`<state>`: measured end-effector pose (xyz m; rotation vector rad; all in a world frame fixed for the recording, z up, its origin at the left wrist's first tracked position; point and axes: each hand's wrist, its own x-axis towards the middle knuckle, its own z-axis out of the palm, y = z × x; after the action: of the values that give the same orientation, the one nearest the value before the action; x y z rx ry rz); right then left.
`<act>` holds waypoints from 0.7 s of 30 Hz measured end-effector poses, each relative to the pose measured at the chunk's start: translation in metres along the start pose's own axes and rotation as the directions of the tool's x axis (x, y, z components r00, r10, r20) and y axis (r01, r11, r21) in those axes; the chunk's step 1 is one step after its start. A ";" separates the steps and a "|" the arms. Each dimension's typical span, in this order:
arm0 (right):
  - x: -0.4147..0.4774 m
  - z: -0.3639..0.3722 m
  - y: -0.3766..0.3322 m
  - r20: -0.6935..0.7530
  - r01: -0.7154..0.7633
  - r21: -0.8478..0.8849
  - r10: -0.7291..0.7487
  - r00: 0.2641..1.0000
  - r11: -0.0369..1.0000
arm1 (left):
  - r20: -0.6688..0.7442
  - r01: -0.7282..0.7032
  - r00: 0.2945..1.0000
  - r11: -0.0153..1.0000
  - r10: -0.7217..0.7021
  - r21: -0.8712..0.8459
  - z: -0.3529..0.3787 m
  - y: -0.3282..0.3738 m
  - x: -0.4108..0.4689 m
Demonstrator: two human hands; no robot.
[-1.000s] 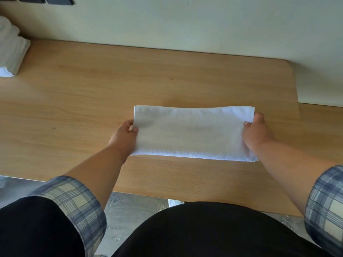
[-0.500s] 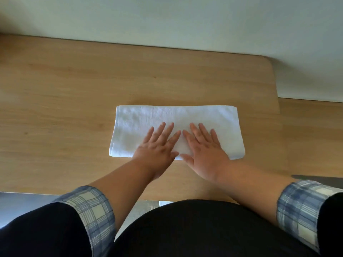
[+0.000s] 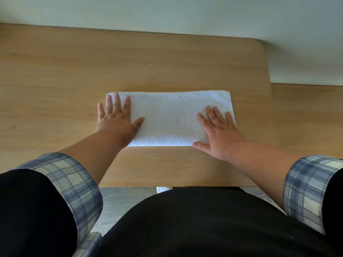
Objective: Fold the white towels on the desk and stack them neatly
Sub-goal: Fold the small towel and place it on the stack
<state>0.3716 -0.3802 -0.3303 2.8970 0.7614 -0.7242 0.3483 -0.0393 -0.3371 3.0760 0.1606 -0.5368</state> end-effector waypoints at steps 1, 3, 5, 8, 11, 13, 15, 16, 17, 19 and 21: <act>-0.001 0.000 -0.006 -0.015 0.039 -0.008 -0.039 0.999 0.999 | -0.046 -0.112 0.993 0.994 0.112 -0.003 0.001 0.009 -0.007; -0.002 0.006 -0.019 -0.029 0.130 -0.044 -0.131 0.991 0.991 | -0.031 -0.368 0.929 0.929 0.369 0.036 0.010 0.028 -0.025; -0.004 0.015 -0.022 -0.036 0.138 -0.062 -0.140 0.989 0.989 | 0.044 -0.438 0.899 0.893 0.436 0.104 0.023 0.034 -0.038; -0.005 0.015 -0.007 -0.087 0.071 -0.082 -0.078 0.993 0.994 | 0.034 -0.319 0.948 0.942 0.317 0.104 0.026 0.019 -0.035; -0.002 0.008 0.003 -0.088 0.059 -0.087 -0.067 0.994 0.994 | 0.027 -0.270 0.963 0.952 0.269 0.147 0.019 0.001 -0.033; -0.002 0.004 0.000 -0.101 0.029 -0.071 -0.036 0.994 0.997 | 0.043 -0.200 0.980 0.970 0.196 0.139 0.010 -0.005 -0.034; -0.002 -0.004 -0.005 -0.094 -0.005 -0.062 -0.001 0.996 0.998 | 0.059 -0.123 0.991 0.987 0.117 0.100 -0.001 -0.008 -0.036; -0.002 -0.010 -0.005 -0.091 -0.013 -0.071 0.006 0.996 0.997 | 0.065 -0.099 0.993 0.992 0.094 0.081 -0.007 -0.008 -0.037; -0.002 -0.018 -0.005 -0.096 -0.016 -0.085 0.008 0.995 0.996 | 0.066 -0.084 0.995 0.994 0.079 0.071 -0.013 -0.008 -0.039; -0.002 -0.039 0.002 -0.127 -0.028 -0.090 0.016 0.992 0.996 | 0.040 -0.062 0.997 0.996 0.059 0.071 -0.029 -0.006 -0.041; -0.004 -0.062 0.011 -0.151 -0.029 -0.053 0.021 0.988 0.998 | -0.010 -0.045 0.999 0.996 0.046 0.074 -0.049 -0.004 -0.042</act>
<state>0.4005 -0.3803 -0.2740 2.9309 0.7447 -0.4780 0.3254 -0.0382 -0.2765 3.1462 0.0728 -0.5349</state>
